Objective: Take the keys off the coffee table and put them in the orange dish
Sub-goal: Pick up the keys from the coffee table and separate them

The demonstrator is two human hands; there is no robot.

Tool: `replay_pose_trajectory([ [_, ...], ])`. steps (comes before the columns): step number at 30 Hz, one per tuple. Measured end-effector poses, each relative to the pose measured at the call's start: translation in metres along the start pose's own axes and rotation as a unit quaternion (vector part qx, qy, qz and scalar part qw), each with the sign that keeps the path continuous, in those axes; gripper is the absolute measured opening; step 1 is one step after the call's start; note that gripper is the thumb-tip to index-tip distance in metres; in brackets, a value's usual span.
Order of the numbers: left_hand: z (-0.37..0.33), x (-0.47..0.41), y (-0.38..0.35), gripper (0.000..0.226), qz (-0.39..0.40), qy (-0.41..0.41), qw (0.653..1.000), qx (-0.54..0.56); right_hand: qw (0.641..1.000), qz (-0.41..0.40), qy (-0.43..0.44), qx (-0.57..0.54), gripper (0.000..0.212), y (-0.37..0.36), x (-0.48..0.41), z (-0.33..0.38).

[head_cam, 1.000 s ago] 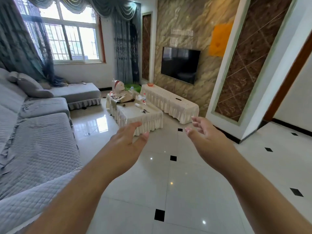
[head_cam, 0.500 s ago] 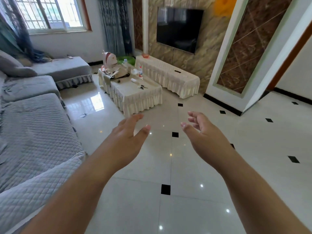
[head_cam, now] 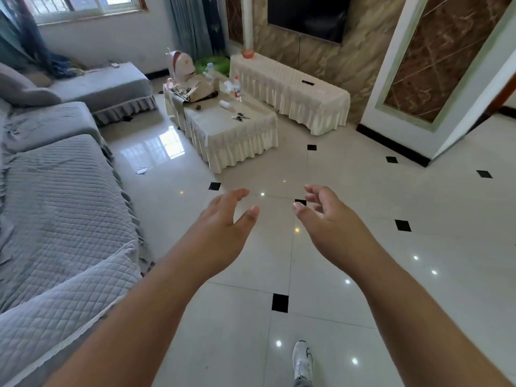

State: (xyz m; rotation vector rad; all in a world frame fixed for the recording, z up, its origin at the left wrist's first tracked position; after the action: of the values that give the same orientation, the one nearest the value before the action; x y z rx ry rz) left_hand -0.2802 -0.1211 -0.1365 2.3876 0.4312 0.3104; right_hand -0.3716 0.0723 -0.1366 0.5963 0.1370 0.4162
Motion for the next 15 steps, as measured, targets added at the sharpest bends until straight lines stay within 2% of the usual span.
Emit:
replay_pose_trajectory([
  [11, -0.034, -0.119, -0.013, 0.051, -0.094, 0.050, 0.994, 0.024, 0.993, 0.096, 0.061, 0.022, 0.055, 0.021, -0.162, -0.022],
  [15, -0.037, -0.154, -0.015, 0.050, -0.097, 0.062, 0.993, 0.030, 0.991, 0.114, 0.059, 0.028, 0.055, 0.026, -0.201, -0.028],
])
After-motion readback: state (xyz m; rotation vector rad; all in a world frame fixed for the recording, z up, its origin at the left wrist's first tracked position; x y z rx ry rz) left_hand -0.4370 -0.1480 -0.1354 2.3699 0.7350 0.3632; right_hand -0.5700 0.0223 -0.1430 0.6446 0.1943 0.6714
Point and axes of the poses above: each hand's wrist, its own x-axis away from the middle knuckle, its own y-axis out of the back of the hand, z = x × y, the point moved 4 cm from there along -x, towards the middle knuckle, and after that the axes turned 2 degrees about y, right-handed, at the moved point
